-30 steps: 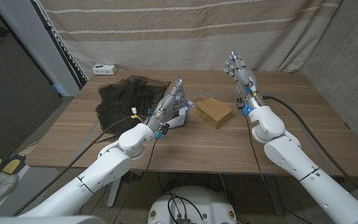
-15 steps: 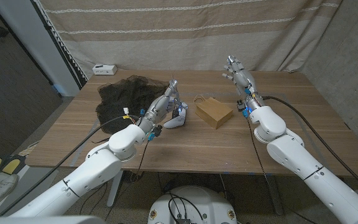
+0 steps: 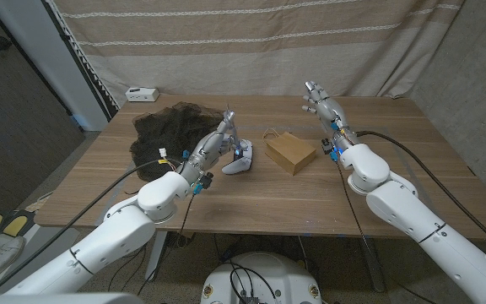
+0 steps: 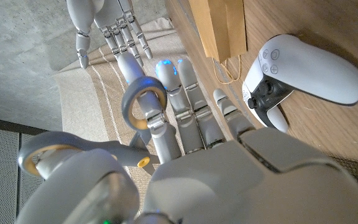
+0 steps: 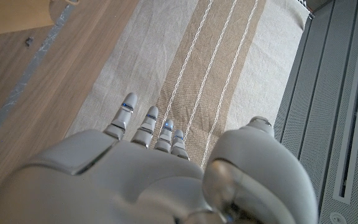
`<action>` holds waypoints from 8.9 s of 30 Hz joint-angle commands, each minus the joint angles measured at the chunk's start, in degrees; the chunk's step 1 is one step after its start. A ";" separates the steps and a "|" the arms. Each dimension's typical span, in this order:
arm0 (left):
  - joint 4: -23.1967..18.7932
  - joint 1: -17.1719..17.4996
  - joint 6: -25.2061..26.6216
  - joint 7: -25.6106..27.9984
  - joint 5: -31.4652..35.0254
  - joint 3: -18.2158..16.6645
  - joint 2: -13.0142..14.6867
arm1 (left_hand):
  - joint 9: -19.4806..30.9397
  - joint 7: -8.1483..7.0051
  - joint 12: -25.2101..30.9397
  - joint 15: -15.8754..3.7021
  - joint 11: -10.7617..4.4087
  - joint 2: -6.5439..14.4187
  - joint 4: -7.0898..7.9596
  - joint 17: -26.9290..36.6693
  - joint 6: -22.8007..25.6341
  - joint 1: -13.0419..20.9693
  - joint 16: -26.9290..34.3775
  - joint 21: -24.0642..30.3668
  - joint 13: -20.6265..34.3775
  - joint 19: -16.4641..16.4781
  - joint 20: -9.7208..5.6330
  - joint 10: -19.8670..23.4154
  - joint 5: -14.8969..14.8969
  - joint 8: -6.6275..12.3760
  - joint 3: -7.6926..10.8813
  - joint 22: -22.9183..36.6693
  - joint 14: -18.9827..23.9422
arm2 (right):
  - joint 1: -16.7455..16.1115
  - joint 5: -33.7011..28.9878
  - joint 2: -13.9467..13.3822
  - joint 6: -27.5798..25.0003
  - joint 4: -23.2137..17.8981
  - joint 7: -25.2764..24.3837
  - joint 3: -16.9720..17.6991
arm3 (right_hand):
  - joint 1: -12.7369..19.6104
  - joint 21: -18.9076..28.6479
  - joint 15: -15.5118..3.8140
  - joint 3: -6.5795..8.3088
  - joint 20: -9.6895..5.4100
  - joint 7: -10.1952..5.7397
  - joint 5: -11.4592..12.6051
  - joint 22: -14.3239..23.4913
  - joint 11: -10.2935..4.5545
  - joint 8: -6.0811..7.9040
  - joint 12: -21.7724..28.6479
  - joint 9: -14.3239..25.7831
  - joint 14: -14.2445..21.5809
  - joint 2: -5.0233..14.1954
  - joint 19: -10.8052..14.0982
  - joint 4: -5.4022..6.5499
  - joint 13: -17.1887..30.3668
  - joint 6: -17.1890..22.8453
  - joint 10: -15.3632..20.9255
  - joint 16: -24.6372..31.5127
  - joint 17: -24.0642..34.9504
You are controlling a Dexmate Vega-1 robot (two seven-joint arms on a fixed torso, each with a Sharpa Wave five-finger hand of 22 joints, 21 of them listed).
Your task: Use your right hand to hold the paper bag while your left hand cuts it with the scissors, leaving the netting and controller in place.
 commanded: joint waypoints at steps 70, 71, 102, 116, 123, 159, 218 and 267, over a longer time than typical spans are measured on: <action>-5.25 10.20 1.17 0.47 -2.53 -7.19 6.31 | -1.07 6.81 2.10 -3.45 -0.55 0.33 -0.84 -0.98 4.34 0.47 1.42 0.12 0.30 0.16 -0.57 0.91 -2.45 5.71 -0.21 0.05 0.04 | 8.84 -22.58 -9.15 -48.86 -18.53 -5.64 -16.15 | 9.21 -5.85 3.14 1.88 -1.67 11.97 0.71 -0.21 9.63 1.84 1.14 -0.95 -3.44 -0.20 4.42 -6.72 -0.95 1.89 2.82 -0.47 -4.38; -5.27 10.26 1.19 0.55 -2.39 -7.20 6.33 | -1.02 6.78 2.06 -3.43 -0.69 0.34 -0.84 -0.95 4.30 0.49 1.47 0.12 0.19 0.15 -0.57 0.94 -2.44 5.76 -0.20 0.05 0.05 | 9.89 -23.89 -9.31 -50.78 -18.99 -5.23 -17.73 | 9.25 -6.22 4.27 1.83 -1.75 12.32 0.79 -0.20 10.05 1.89 1.15 -0.99 -4.47 -0.23 4.21 -6.78 -0.98 2.36 2.97 -0.82 -4.49; -4.86 11.54 0.27 -0.06 -2.36 -8.22 6.11 | -1.34 6.88 3.02 -3.60 -0.62 0.50 -0.98 -1.05 4.31 0.93 2.15 0.18 0.56 0.21 -0.68 0.87 -1.92 7.10 -0.16 0.03 -0.12 | 18.91 -34.27 -7.60 -63.37 -17.41 -0.27 -31.00 | 10.28 -9.04 8.72 1.75 -1.28 13.67 1.65 -0.30 13.85 2.03 1.44 -1.19 -3.14 0.02 6.54 -7.64 -1.75 7.75 6.50 -0.80 -5.90; -4.67 12.04 -0.27 0.20 -1.71 -8.24 5.69 | -1.75 6.80 3.44 -3.69 -0.56 0.57 -0.97 -1.19 4.30 1.07 2.40 0.22 0.73 0.29 -0.83 0.79 -1.71 7.50 -0.14 0.03 -0.17 | 20.11 -36.33 -7.09 -64.09 -15.59 1.04 -33.20 | 10.70 -10.41 6.44 1.79 -1.28 12.78 1.88 -0.20 10.90 0.98 0.69 -1.04 -4.01 0.24 6.35 -7.92 -1.51 6.17 4.84 -1.02 -5.89; -4.54 12.12 -0.46 0.15 -1.63 -8.20 5.47 | -1.88 6.80 3.23 -3.68 -0.50 0.56 -0.99 -1.23 4.22 1.19 2.50 0.23 -0.03 0.32 -0.85 1.08 -1.62 7.69 -0.15 0.02 -0.32 | 21.05 -36.98 -6.81 -64.97 -14.92 2.28 -34.38 | 10.70 -10.77 6.46 1.80 -1.23 12.89 1.91 -0.18 11.06 0.97 0.72 -1.01 -4.18 0.33 5.89 -7.91 -1.44 6.18 4.84 -1.02 -5.84; -3.59 11.83 -0.61 0.17 -1.59 -8.05 4.86 | -2.48 6.88 4.35 -3.90 -0.69 0.90 -0.86 -1.84 3.95 1.96 3.28 0.23 0.22 0.34 -0.90 0.81 -0.84 8.73 -0.03 0.01 -0.20 | 28.56 -42.20 -4.44 -68.44 -9.17 8.79 -44.34 | 10.66 -13.49 6.03 1.77 -0.98 11.33 2.04 0.08 10.26 -0.35 -0.52 -0.79 -5.74 0.89 3.72 -7.90 -0.85 1.68 0.81 -1.11 -5.49; -2.83 12.42 -2.73 0.94 -1.05 -7.49 3.58 | -2.73 7.17 5.88 -3.80 -0.64 1.17 -0.18 -2.53 3.93 1.85 4.52 0.30 0.21 0.57 -1.02 0.88 -0.17 10.40 -0.02 0.03 0.00 | 18.66 -46.43 -1.23 -57.67 -3.57 -0.19 -36.16 | 50.95 21.63 -14.30 26.53 -21.47 -0.86 -16.28 7.87 -5.27 7.55 15.84 -0.13 35.36 5.03 31.30 -11.12 -0.04 35.69 40.64 25.29 9.37; -4.20 9.11 1.11 0.32 -1.35 -5.15 4.23 | -3.08 7.09 7.04 -3.91 -0.70 1.42 0.23 -3.22 3.82 1.99 5.33 0.31 0.10 0.74 -1.09 0.78 0.30 11.43 0.06 0.03 -0.20 | 3.40 -49.45 0.15 -19.00 4.20 -21.89 -17.78 | 52.92 35.00 -14.26 26.28 -21.33 -3.43 -15.31 9.49 -8.24 7.30 16.27 0.16 41.65 3.91 27.06 -11.89 0.14 42.62 45.59 25.27 7.80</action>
